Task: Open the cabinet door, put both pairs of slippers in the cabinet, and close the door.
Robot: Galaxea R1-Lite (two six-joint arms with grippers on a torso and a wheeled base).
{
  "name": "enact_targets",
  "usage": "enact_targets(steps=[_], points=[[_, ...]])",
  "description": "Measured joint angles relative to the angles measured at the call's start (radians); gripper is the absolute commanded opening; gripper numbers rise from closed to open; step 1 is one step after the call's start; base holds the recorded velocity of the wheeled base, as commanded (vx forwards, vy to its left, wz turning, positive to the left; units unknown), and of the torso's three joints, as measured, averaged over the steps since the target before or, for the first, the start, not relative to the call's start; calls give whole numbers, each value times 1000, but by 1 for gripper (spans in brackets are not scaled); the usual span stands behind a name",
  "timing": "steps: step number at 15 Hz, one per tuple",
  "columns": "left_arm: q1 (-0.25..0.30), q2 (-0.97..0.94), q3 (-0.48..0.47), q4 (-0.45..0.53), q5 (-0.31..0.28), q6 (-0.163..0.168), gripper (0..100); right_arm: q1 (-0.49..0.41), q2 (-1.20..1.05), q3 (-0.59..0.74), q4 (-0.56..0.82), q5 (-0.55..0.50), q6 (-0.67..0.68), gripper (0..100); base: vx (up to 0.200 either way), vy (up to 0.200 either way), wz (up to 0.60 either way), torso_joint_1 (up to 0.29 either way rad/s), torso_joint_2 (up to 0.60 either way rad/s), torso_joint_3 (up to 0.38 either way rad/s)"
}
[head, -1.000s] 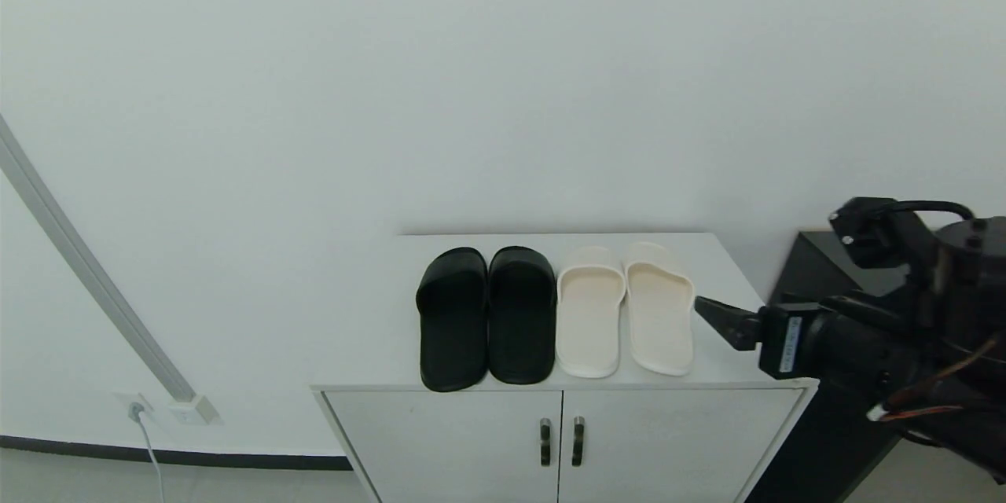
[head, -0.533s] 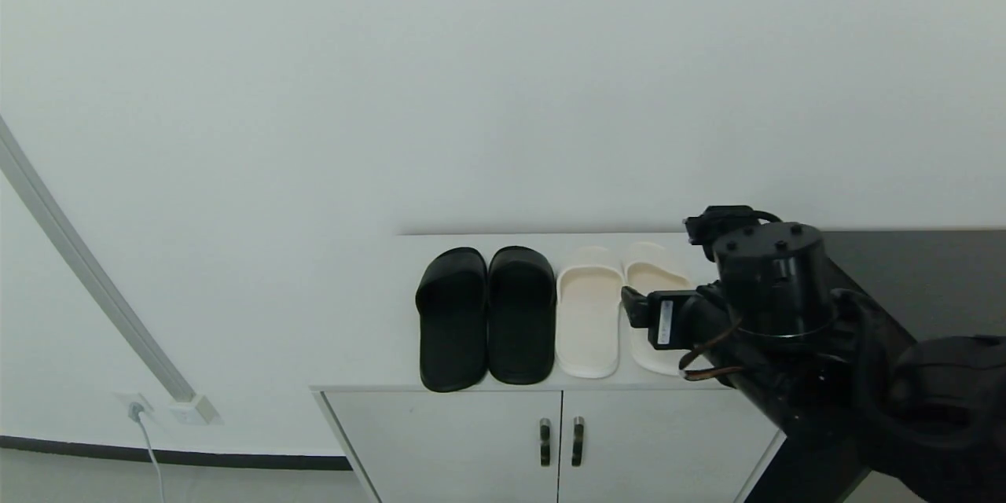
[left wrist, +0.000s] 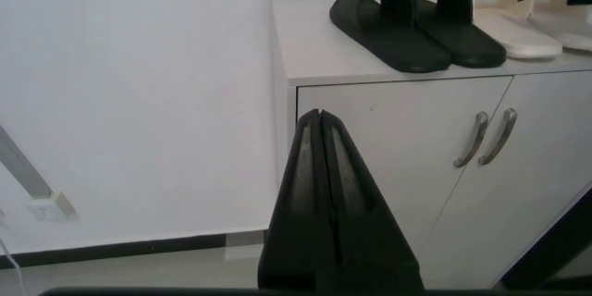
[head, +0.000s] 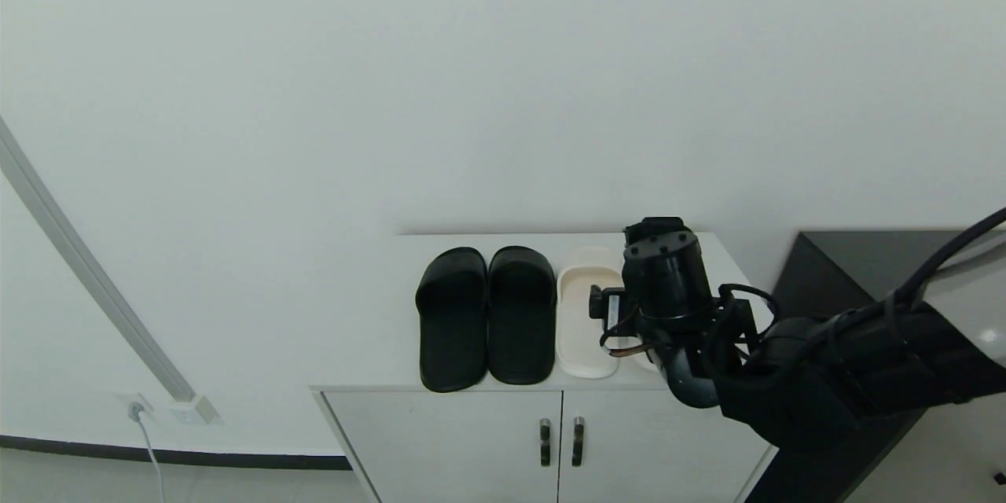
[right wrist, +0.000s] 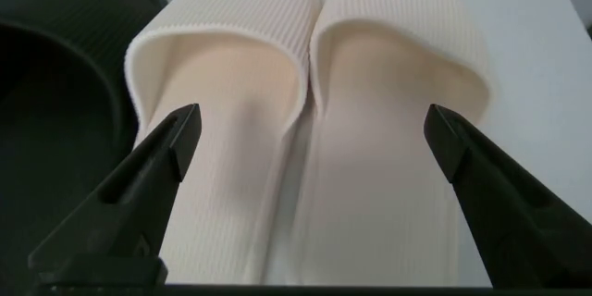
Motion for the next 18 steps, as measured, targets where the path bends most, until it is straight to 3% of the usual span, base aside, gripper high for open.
enact_targets(steps=[11,16,17,18], points=[[0,0,0,0,0,0,0,-79,190,-210,0,-2,1,100,0,0,0,0,0,0],[0,0,0,0,0,0,0,-102,226,-244,-1,-2,-1,100,0,0,0,0,0,0],[0,0,0,0,0,0,0,-103,227,-245,-2,-2,-1,0,0,0,0,0,0,0],[0,0,0,0,-1,0,0,-104,228,-245,-1,-3,-1,0,0,0,0,0,0,0]])
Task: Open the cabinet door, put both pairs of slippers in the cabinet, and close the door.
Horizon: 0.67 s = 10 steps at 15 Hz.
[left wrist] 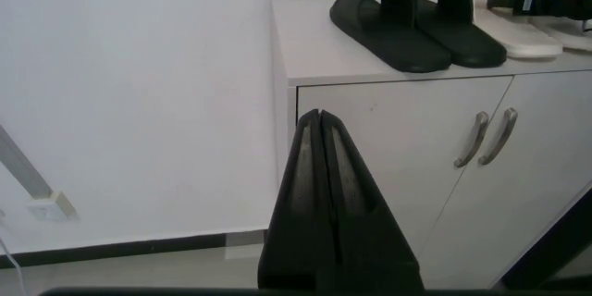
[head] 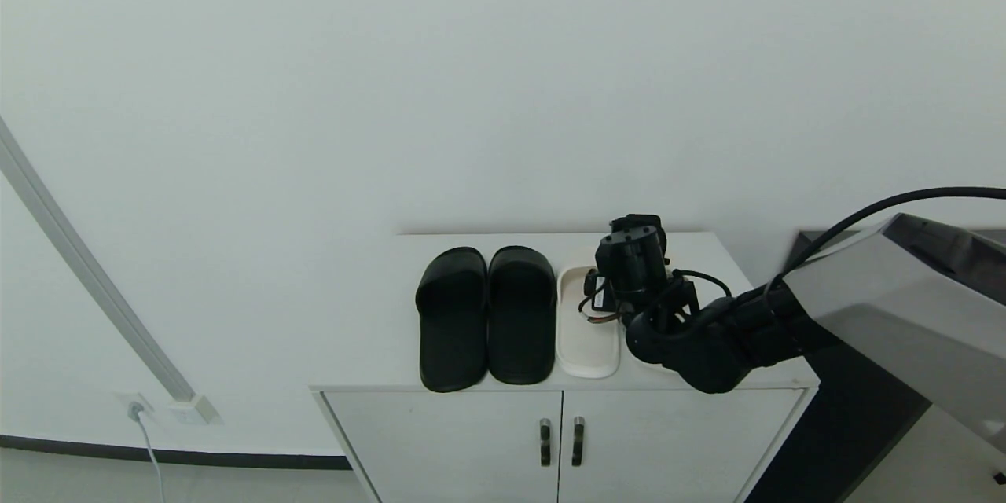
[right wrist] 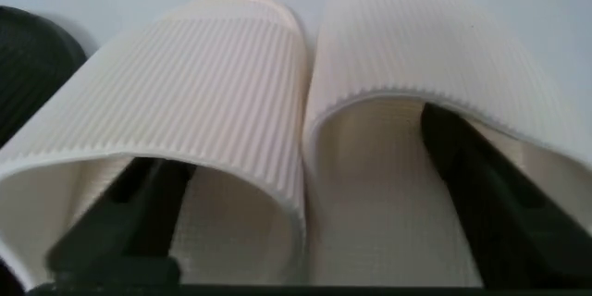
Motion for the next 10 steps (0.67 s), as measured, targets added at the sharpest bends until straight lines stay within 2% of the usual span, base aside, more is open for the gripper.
enact_targets(steps=[10], points=[[0,0,0,0,1,0,0,1,-47,37,4,-9,-20,0,0,0,0,0,0,0]])
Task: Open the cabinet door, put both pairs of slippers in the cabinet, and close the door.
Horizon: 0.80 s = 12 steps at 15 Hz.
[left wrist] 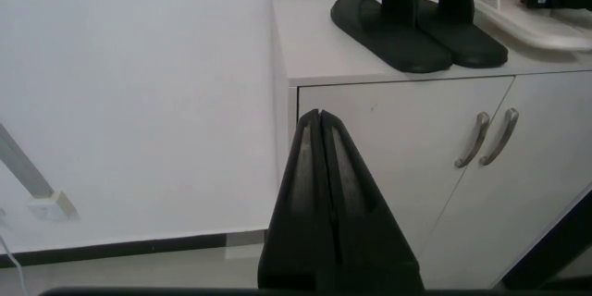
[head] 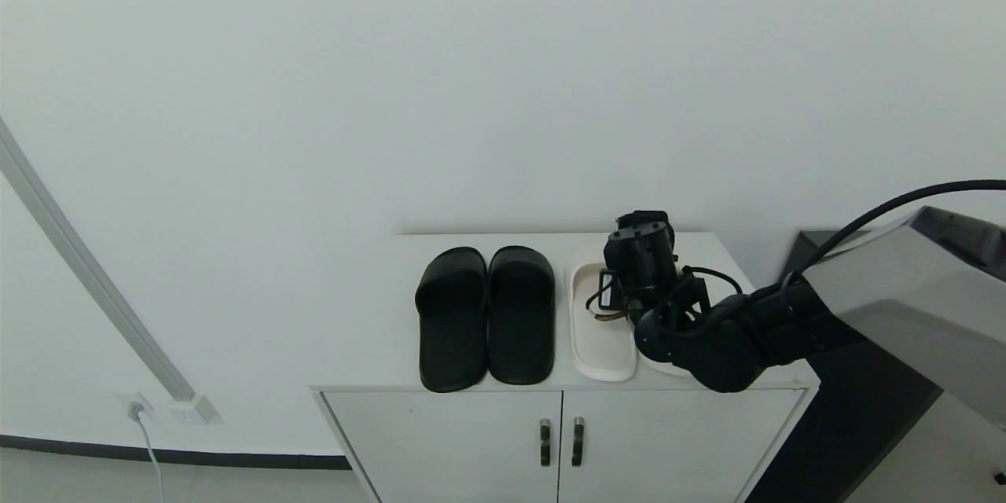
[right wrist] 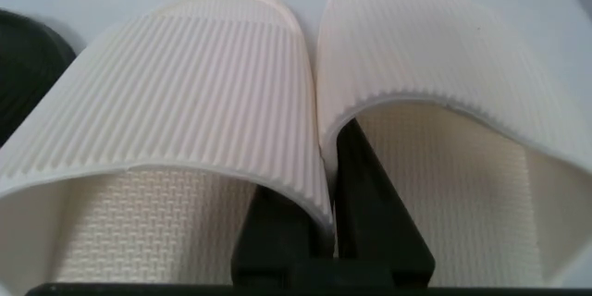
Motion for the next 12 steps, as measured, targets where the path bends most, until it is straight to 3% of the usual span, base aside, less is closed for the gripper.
enact_targets(steps=[3,5,12], points=[[0,0,0,0,0,0,0,3,-95,74,-11,35,-31,0,0,0,0,0,0,0],[0,0,0,0,0,0,0,14,-189,167,-42,113,-69,0,0,0,0,0,0,0],[0,0,0,0,-1,11,0,112,-587,577,-68,591,-125,0,0,0,0,0,0,0]])
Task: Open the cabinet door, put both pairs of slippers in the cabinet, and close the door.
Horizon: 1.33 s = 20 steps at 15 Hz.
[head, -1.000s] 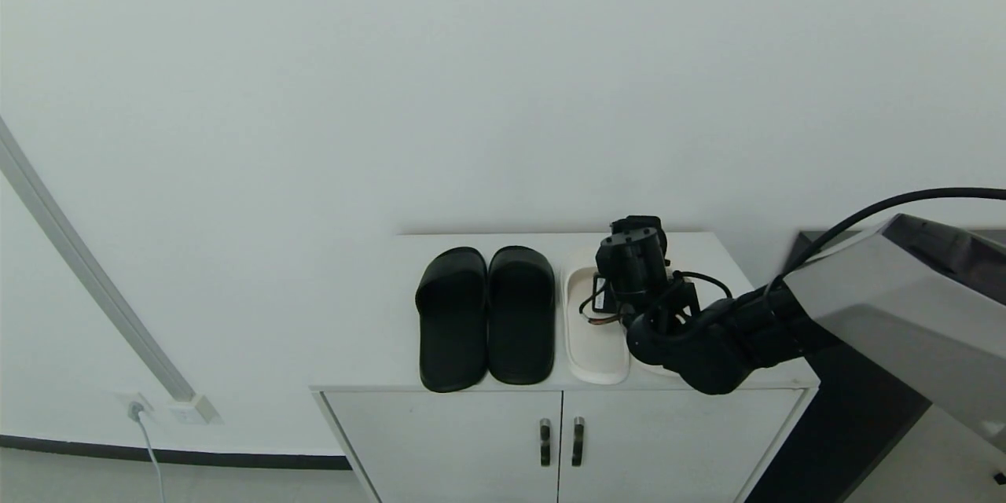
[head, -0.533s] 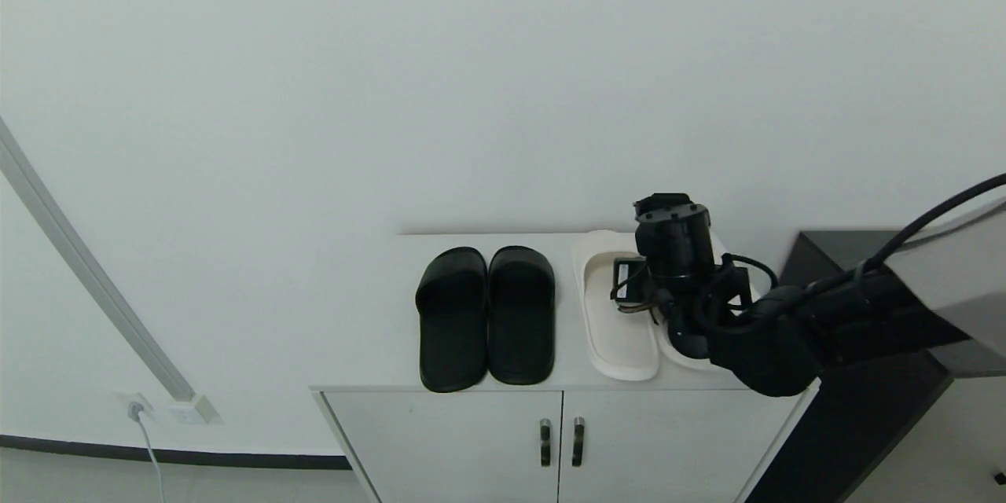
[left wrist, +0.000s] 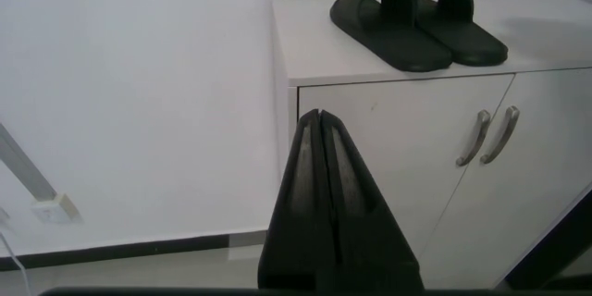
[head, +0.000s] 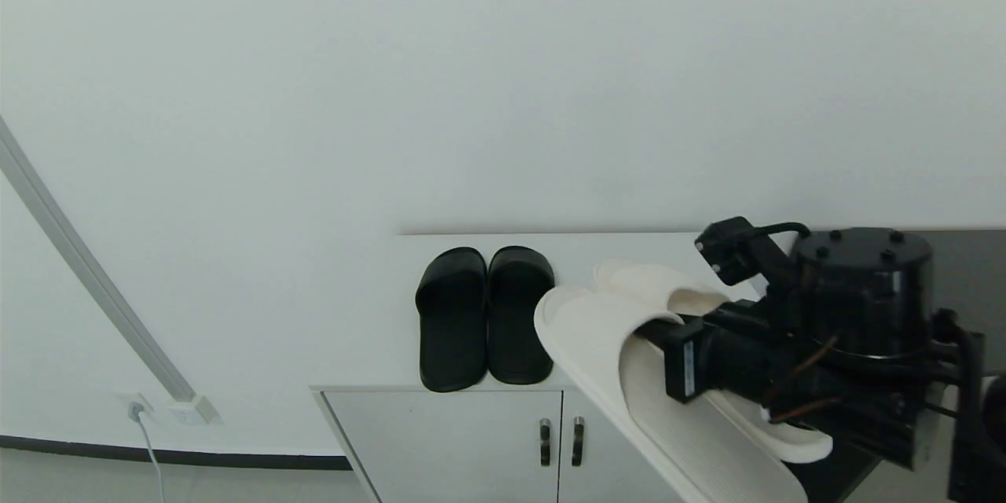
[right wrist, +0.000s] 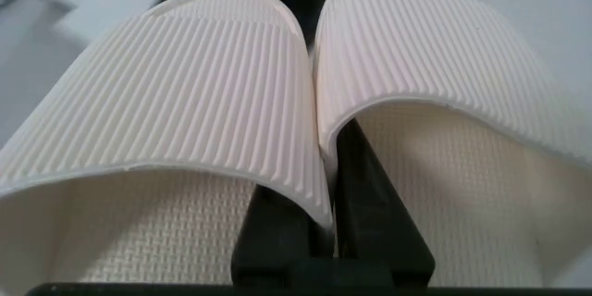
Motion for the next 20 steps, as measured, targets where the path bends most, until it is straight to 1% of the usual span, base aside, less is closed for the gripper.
enact_targets(steps=[2,3,8,17,20], points=[[0,0,0,0,-1,-3,0,15,-87,90,2,135,0,0,0,0,0,0,0,0],[0,0,0,0,-1,-5,0,17,-113,118,6,160,0,0,0,0,0,0,0,0],[0,0,0,0,1,-9,0,23,-150,150,6,168,0,0,0,0,0,0,0,0],[0,0,0,0,0,-9,0,41,-153,160,4,166,-2,0,-200,0,0,-1,2,1],[0,0,0,0,1,-9,0,41,-153,171,3,164,-29,0,0,0,0,0,0,0]])
